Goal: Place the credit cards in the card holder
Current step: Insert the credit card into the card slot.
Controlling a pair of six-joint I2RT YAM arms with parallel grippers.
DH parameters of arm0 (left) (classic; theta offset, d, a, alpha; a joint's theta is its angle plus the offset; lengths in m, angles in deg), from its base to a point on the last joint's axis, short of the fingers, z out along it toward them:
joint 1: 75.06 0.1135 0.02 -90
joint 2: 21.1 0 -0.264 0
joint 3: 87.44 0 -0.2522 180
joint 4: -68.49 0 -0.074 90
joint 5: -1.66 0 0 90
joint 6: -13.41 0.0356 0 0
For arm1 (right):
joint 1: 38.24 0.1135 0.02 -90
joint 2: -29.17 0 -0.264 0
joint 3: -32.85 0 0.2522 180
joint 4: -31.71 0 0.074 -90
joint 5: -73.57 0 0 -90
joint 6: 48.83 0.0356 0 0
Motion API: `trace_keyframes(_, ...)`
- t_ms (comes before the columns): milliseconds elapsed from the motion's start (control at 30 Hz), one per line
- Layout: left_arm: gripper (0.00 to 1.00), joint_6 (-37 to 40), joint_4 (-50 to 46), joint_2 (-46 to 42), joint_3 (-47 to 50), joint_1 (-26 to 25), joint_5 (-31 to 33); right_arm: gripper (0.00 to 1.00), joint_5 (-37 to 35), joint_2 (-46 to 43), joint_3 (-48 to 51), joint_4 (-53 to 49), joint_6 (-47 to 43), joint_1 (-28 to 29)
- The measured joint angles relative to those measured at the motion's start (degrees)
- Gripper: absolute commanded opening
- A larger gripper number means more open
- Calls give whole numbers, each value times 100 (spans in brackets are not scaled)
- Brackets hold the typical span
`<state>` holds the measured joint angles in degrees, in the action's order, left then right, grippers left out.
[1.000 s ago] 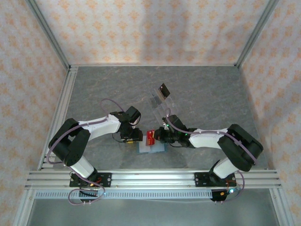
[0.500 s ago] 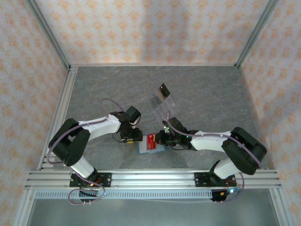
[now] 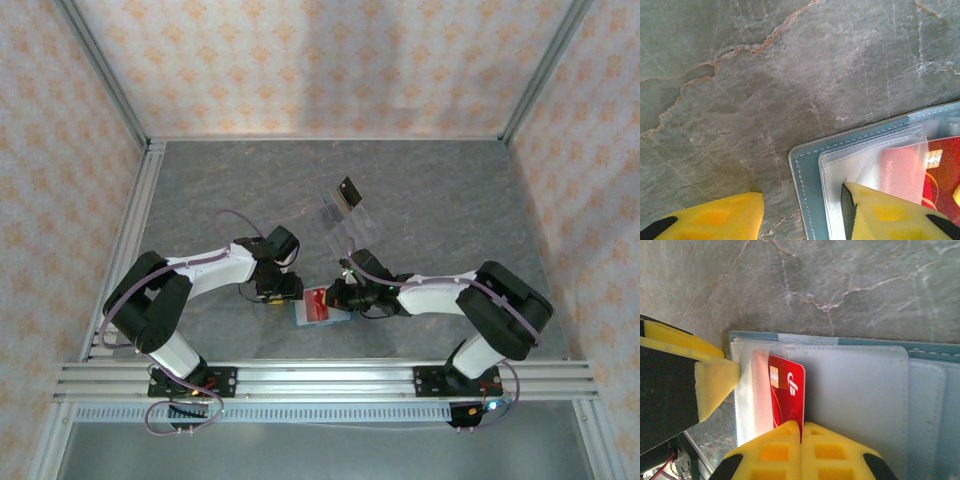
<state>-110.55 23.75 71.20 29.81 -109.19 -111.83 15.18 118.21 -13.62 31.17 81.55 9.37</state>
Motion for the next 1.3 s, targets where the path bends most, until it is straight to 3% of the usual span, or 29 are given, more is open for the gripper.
trace_keyframes(633, 48, -138, 319, -223, 267, 0, -26, 2, 52, 632, -455, 295, 238, 341)
trace_keyframes(967, 50, -227, 256, -522, 391, 0, -197, 22, 55, 649, -483, 350, 398, 374)
trace_keyframes(1300, 54, -264, 70, -1163, 463, 201, -317, 40, -238, -50, -1246, -1305, -17, 378)
